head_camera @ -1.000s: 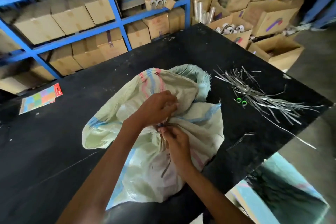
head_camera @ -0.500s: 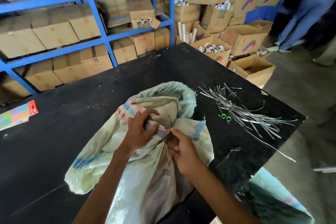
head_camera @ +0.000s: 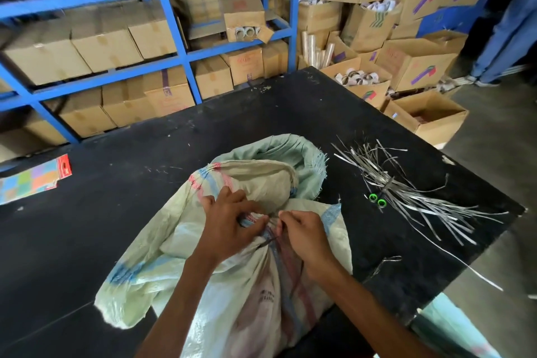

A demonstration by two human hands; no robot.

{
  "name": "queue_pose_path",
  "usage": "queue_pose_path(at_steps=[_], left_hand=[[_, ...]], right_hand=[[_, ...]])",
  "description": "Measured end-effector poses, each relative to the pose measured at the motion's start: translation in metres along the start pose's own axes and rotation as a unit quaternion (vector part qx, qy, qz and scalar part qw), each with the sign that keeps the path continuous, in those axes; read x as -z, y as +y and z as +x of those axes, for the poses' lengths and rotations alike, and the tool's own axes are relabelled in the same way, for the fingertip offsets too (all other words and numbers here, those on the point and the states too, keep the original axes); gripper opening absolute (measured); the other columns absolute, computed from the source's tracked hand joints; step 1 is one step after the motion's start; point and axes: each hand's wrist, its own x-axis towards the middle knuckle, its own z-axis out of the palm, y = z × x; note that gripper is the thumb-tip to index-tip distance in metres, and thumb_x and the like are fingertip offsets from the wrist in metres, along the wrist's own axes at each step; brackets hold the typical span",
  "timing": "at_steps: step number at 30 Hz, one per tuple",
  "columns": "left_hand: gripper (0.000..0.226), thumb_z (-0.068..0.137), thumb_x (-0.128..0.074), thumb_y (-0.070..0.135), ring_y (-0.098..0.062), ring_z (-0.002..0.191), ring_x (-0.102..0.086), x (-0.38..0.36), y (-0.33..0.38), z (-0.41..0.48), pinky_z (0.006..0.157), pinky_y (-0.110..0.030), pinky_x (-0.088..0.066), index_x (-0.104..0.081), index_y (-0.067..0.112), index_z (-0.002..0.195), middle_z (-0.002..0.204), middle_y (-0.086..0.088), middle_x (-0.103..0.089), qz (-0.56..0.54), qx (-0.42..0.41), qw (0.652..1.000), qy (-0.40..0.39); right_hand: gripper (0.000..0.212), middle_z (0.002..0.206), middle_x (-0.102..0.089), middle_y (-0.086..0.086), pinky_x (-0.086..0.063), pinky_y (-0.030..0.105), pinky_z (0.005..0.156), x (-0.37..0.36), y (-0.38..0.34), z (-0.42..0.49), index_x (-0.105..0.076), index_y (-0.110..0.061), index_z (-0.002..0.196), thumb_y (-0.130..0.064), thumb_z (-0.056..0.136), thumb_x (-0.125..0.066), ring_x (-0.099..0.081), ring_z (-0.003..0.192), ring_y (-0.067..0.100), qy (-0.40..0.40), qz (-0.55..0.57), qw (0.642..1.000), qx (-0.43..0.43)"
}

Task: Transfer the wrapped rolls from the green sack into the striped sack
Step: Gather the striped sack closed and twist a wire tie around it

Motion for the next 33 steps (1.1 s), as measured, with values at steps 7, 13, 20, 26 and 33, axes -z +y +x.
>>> queue_pose_path(at_steps=[7,13,20,26,33], left_hand=[[0.020,0.087,-0.064,0.046,-0.020,0.091,-0.046,0.005,0.019,-0.010,0.077,-0.038,-0.026,-0.071,0.028,0.090,0.092,0.008,-0.052,0.071,-0.070,0.994,0.047],[0.019,0.088,-0.064,0.046,-0.018,0.092,-0.043,0.009,0.018,-0.015,0.077,-0.041,-0.029,-0.071,0.029,0.091,0.094,0.008,-0.052,0.035,-0.040,0.997,0.051],[0.015,0.089,-0.066,0.049,-0.015,0.090,-0.038,0.006,0.008,-0.015,0.075,-0.036,-0.025,-0.072,0.036,0.094,0.088,0.013,-0.050,-0.025,0.005,1.000,0.016],[0.013,0.088,-0.071,0.044,-0.015,0.090,-0.037,0.002,0.005,-0.022,0.073,-0.031,-0.017,-0.072,0.042,0.101,0.085,0.014,-0.048,-0.050,0.025,0.998,0.000],[0.040,0.077,-0.063,0.054,-0.014,0.102,-0.039,0.005,0.029,-0.033,0.080,-0.037,-0.024,-0.060,0.049,0.116,0.106,0.018,-0.048,-0.053,0.040,0.997,-0.031]], right_hand=[[0.027,0.056,-0.047,-0.005,-0.010,0.025,0.047,0.023,-0.007,0.015,-0.046,-0.025,0.058,-0.025,0.085,-0.047,-0.017,0.047,0.011,-0.251,0.048,0.942,-0.216],[0.033,0.056,-0.040,-0.008,-0.006,0.029,0.051,0.025,0.001,0.013,-0.039,-0.026,0.059,-0.026,0.092,-0.036,-0.015,0.048,0.008,-0.332,0.100,0.920,-0.182],[0.026,0.064,-0.024,-0.004,-0.012,0.024,0.051,0.031,0.016,0.002,-0.031,-0.022,0.067,-0.034,0.084,-0.046,-0.008,0.058,0.012,-0.363,0.247,0.891,-0.119],[0.033,0.066,-0.014,-0.003,-0.012,0.022,0.048,0.032,0.022,-0.003,-0.031,-0.024,0.067,-0.029,0.097,-0.041,-0.009,0.057,0.010,-0.312,0.284,0.900,-0.109],[0.041,0.057,-0.028,-0.008,-0.012,0.018,0.042,0.029,0.008,-0.001,-0.039,-0.023,0.065,-0.023,0.106,-0.039,-0.022,0.043,0.002,-0.211,0.202,0.949,-0.122]])
